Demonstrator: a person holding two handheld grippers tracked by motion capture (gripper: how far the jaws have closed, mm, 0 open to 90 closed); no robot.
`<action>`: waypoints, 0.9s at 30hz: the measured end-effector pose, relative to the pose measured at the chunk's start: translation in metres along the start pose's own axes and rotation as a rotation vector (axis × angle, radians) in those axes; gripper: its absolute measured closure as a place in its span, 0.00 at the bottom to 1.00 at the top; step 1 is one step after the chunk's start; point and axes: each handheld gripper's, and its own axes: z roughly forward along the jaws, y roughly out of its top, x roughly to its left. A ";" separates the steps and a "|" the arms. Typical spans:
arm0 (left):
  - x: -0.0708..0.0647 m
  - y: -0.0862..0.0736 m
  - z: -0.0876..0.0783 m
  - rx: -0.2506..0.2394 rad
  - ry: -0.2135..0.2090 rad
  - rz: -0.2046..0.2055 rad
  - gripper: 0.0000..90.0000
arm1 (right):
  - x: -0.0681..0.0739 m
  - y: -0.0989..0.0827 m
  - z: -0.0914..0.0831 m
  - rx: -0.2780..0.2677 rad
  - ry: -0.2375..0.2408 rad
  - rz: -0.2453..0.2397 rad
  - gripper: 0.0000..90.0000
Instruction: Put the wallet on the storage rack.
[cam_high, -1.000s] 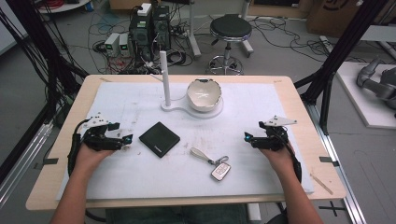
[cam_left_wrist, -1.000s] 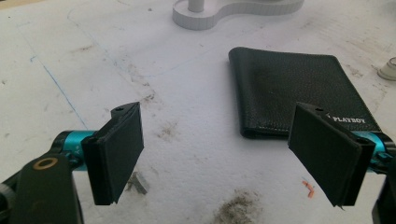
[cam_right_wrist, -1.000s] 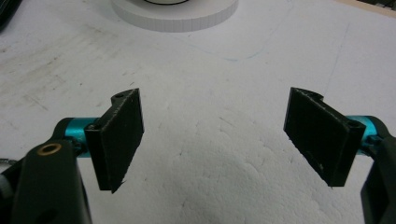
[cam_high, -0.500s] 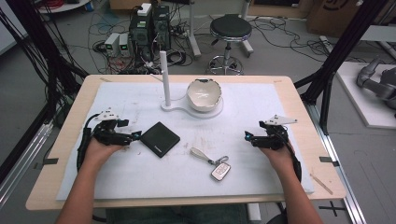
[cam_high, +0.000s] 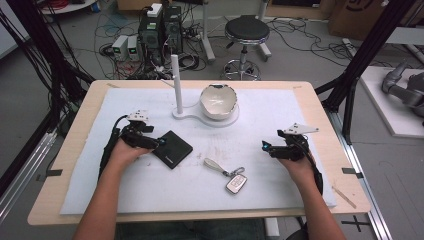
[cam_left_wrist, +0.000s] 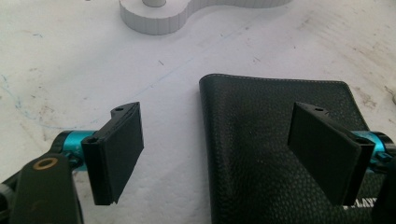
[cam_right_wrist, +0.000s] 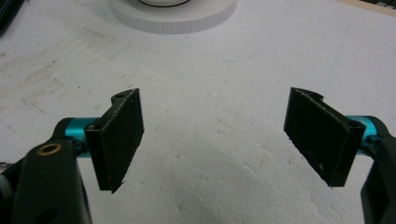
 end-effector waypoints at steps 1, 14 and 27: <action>0.000 -0.001 0.001 0.009 0.000 -0.003 0.20 | 0.000 0.000 0.000 0.000 0.001 -0.005 0.23; -0.002 -0.007 0.011 0.043 -0.077 -0.006 0.38 | 0.002 0.000 0.001 0.007 0.006 -0.007 0.23; -0.001 -0.012 0.006 0.014 -0.126 -0.055 0.75 | 0.004 0.000 0.002 0.017 0.006 -0.021 0.23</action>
